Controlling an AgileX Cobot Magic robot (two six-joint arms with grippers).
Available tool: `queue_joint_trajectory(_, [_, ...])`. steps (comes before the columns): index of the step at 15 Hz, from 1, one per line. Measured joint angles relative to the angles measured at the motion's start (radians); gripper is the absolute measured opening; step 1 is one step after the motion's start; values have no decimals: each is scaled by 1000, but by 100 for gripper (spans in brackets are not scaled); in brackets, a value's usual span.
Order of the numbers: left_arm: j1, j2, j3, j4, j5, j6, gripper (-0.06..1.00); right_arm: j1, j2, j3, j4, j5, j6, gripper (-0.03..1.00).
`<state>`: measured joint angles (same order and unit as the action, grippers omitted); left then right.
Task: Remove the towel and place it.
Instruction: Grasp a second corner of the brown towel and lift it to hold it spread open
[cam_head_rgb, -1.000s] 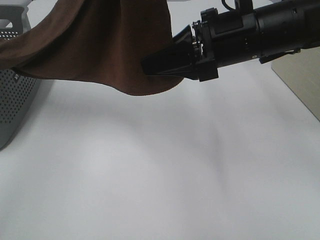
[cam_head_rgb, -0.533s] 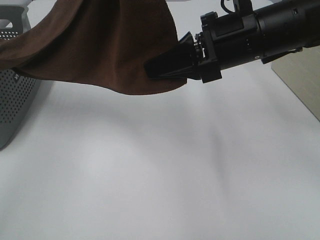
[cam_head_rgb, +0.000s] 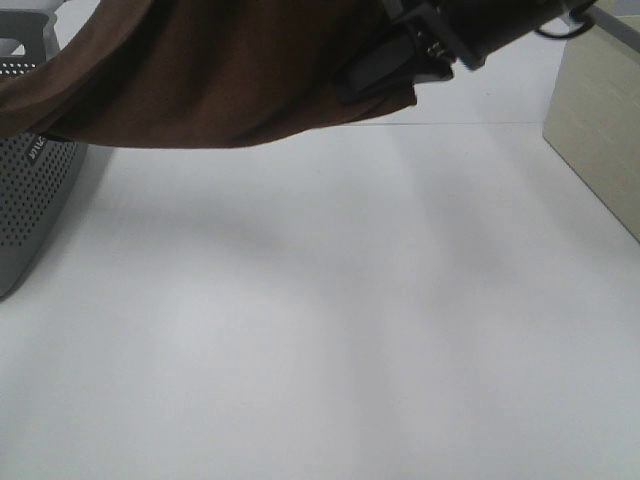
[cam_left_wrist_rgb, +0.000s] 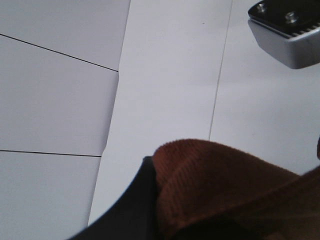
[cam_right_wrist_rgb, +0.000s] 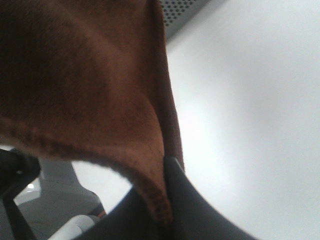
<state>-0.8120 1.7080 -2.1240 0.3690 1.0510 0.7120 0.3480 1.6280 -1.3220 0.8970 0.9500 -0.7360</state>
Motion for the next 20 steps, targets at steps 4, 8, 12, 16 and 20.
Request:
queue_joint_trajectory(4, [26,0,0,-30,-139,-25,0,0,-3,-328,-447,67,360,1])
queue_joint_trajectory(8, [146,1,0,-141,-245,-25,0,0,37,-626,-618,84,433,1])
queue_joint_trajectory(12, [295,47,0,-256,-361,-10,0,0,150,-886,-726,59,434,1])
queue_joint_trajectory(16, [358,133,0,-291,-604,-3,0,0,241,-990,-832,-155,436,1])
queue_joint_trajectory(20, [361,189,0,-294,-875,-3,0,0,269,-990,-890,-362,437,1])
